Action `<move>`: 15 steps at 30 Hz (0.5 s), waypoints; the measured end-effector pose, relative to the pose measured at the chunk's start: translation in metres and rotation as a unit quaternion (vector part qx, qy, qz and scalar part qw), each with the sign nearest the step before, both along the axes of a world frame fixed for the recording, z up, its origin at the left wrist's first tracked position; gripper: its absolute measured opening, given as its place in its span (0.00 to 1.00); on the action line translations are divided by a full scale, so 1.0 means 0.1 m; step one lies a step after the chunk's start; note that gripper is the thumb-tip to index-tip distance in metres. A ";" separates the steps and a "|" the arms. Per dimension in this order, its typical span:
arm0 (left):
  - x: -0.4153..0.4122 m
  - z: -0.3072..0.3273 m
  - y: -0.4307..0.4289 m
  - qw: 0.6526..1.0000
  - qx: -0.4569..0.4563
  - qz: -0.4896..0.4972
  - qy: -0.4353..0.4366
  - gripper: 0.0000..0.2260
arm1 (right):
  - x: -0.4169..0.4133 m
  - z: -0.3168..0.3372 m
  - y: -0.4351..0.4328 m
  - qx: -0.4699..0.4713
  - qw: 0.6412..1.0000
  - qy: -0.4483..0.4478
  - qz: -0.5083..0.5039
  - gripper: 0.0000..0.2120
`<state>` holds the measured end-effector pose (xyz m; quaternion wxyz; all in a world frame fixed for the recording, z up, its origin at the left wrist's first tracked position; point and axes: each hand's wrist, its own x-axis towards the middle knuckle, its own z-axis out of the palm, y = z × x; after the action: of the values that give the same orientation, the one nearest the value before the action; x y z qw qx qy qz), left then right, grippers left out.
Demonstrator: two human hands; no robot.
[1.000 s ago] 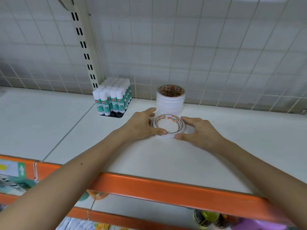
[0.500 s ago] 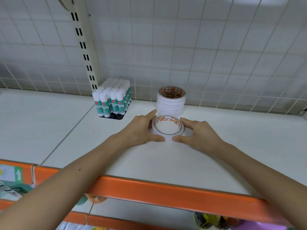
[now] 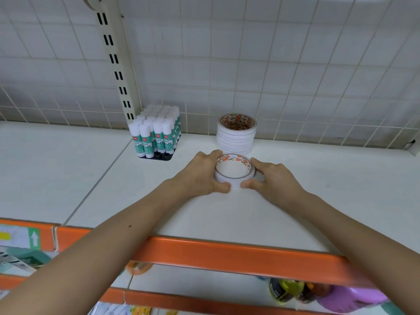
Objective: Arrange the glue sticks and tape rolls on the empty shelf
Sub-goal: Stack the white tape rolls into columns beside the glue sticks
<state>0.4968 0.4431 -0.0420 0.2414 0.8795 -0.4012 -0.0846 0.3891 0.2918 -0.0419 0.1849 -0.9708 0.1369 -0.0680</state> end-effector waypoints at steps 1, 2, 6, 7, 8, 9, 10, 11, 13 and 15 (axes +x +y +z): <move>0.00 0.00 0.00 1.000 0.002 -0.002 0.003 0.29 | 0.00 0.00 0.01 0.012 1.000 0.002 -0.005 0.27; 0.00 0.00 0.01 1.000 0.000 -0.004 0.004 0.29 | 0.00 0.00 0.02 0.023 1.000 0.004 -0.006 0.28; -0.04 0.03 0.03 1.000 0.013 -0.016 -0.005 0.38 | -0.07 0.02 0.05 0.048 0.998 0.040 -0.013 0.36; -0.04 0.02 0.04 1.000 0.012 -0.017 -0.020 0.41 | -0.09 0.04 0.06 0.049 0.998 0.047 -0.018 0.37; -0.05 0.02 0.05 0.999 0.009 -0.022 -0.033 0.42 | -0.13 0.07 0.05 0.047 0.997 0.047 -0.026 0.38; -0.09 0.05 0.06 0.999 0.005 -0.025 -0.038 0.41 | -0.17 0.09 0.04 0.044 0.998 0.041 -0.036 0.37; -0.12 0.08 0.08 0.999 -0.003 -0.025 -0.037 0.38 | -0.20 0.11 0.02 0.040 0.998 0.035 -0.045 0.36; -0.17 0.12 0.09 0.999 -0.015 -0.024 -0.038 0.35 | -0.24 0.13 0.00 0.037 0.997 0.031 -0.054 0.35; -0.23 0.17 0.07 0.997 -0.040 -0.023 -0.054 0.30 | -0.32 0.15 -0.05 0.028 0.997 0.023 -0.068 0.31; -0.32 0.24 0.02 0.995 -0.064 -0.032 -0.063 0.27 | -0.41 0.17 -0.12 0.015 0.997 0.008 -0.074 0.28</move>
<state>0.4647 0.4451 -0.0183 0.2683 0.8528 -0.4479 -0.0110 0.3478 0.2801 -0.0249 0.1926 -0.9557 0.2106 -0.0720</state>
